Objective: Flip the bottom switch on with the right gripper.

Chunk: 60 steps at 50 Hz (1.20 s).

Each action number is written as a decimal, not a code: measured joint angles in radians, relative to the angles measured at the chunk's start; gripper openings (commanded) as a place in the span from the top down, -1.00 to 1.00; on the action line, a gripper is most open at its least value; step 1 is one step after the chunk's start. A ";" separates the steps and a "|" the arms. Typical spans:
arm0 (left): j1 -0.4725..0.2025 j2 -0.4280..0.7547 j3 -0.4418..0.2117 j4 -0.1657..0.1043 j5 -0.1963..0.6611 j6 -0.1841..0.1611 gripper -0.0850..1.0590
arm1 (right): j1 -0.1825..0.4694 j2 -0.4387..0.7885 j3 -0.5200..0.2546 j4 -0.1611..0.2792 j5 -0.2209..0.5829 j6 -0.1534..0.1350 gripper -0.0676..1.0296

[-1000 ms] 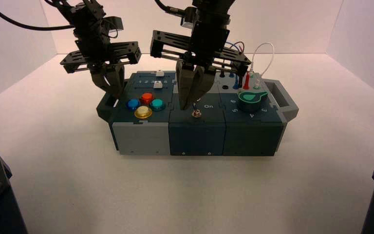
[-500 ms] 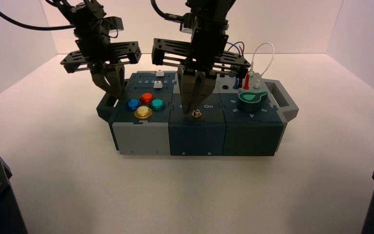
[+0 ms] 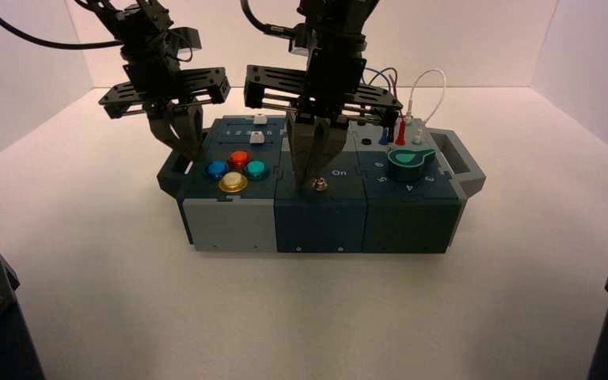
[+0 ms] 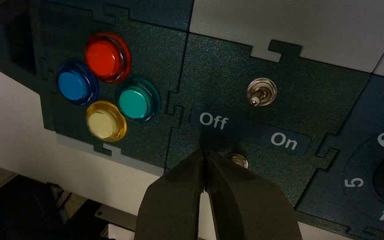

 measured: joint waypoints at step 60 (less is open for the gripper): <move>0.000 0.008 -0.009 0.000 0.009 0.000 0.91 | -0.012 -0.103 0.029 -0.078 -0.037 0.021 0.92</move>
